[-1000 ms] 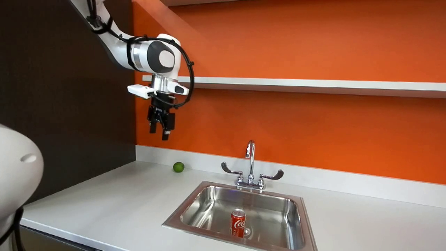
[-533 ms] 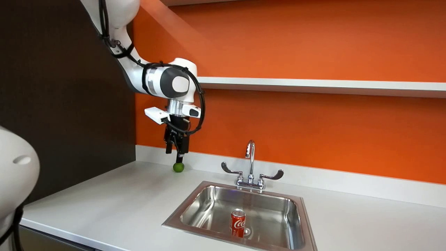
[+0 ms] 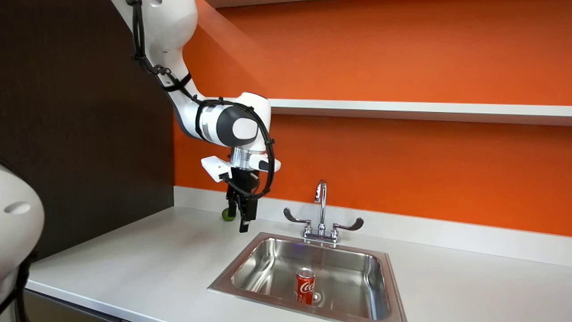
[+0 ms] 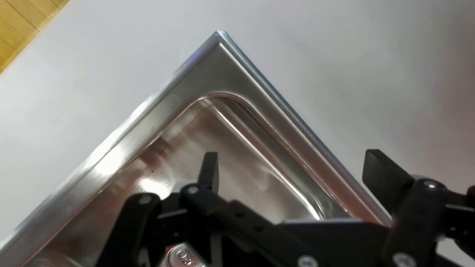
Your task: Remove the can from the sink
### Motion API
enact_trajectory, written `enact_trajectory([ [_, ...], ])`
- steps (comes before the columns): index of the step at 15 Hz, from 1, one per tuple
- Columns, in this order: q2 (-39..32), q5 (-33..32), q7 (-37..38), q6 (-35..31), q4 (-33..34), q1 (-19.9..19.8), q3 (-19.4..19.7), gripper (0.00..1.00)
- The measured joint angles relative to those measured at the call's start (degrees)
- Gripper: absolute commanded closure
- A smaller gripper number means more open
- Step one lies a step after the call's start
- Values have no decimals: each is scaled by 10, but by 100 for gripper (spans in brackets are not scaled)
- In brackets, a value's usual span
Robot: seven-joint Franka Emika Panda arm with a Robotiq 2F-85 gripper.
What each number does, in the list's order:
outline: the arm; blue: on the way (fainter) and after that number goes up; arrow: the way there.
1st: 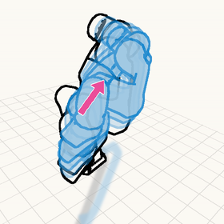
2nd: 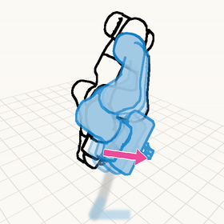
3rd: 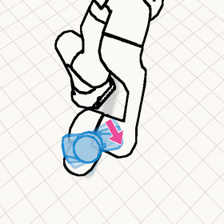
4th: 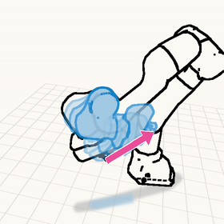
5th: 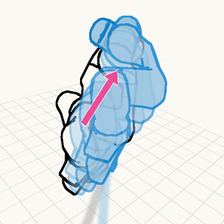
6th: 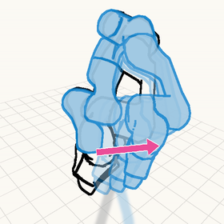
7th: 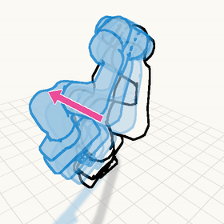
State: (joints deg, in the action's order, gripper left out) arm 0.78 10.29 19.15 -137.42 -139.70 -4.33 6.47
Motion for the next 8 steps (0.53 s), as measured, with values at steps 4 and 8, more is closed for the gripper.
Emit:
enact_trajectory([
  [4,-4,14,-19,-10,-17,-16,19,0],
  [8,-4,17,-23,-10,-21,-21,24,0],
])
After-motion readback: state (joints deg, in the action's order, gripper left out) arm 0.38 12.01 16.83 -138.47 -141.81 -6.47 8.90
